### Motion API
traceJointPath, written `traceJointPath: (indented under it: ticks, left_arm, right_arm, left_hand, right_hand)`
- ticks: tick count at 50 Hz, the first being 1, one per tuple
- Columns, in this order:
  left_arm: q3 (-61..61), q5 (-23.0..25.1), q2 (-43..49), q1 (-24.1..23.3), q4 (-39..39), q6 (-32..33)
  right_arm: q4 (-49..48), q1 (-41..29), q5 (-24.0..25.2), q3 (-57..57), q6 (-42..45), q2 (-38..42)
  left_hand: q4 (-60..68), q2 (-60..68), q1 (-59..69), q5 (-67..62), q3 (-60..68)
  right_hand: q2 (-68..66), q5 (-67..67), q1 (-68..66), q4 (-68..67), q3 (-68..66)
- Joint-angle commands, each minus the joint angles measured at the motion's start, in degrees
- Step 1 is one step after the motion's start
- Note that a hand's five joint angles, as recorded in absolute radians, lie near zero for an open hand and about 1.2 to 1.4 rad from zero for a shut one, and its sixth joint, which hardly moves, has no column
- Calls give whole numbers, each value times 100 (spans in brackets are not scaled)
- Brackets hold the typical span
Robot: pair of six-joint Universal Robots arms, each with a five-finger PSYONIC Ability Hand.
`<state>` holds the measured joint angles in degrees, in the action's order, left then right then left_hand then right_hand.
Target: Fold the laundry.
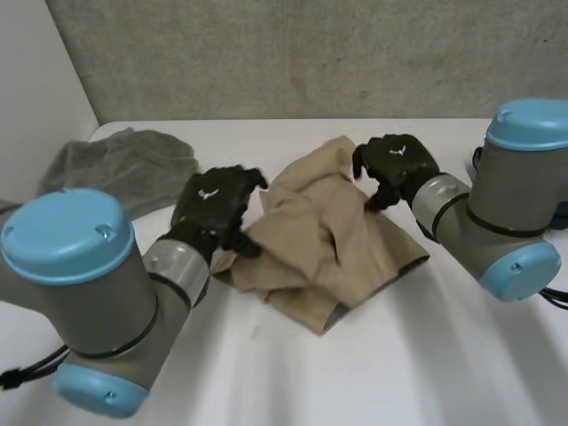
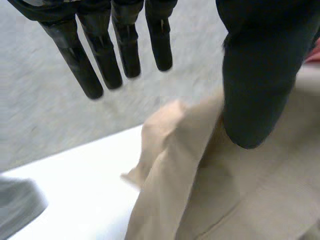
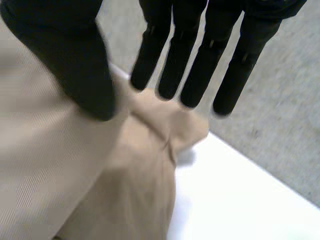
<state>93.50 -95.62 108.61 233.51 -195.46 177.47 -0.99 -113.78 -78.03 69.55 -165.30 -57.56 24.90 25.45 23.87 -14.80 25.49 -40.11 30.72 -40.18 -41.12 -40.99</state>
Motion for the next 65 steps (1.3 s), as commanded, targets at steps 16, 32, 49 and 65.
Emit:
traceJointPath:
  ticks: [16, 32, 49, 65]
  left_arm:
    - [1040, -475, -1476, -911, -106, 1211]
    - [-551, -527, 775, -1388, -317, 2178]
    - [-719, -536, 793, -1115, -695, 2257]
    - [-570, -396, -753, 291, 174, 2205]
  right_arm:
    - [846, -610, -2120, 2280, -1652, -2136]
    - [399, -1182, -2093, 2265, -2876, -1021]
    - [-489, -1683, -3139, 1131, -2867, 334]
    - [298, -735, -1533, 1211, 1117, -1887]
  left_hand:
    - [-594, -649, -491, 584, -653]
    - [767, 712, 870, -777, 707]
    - [5510, 5455, 5613, -5520, 5451]
    - [5510, 5455, 5613, -5520, 5451]
  right_hand:
    - [2633, -2694, 2640, 2733, 2721]
    - [2347, -2408, 2354, 2448, 2435]
    - [-3989, 3928, -3982, -3888, -3901]
    - [-3989, 3928, -3982, -3888, -3901]
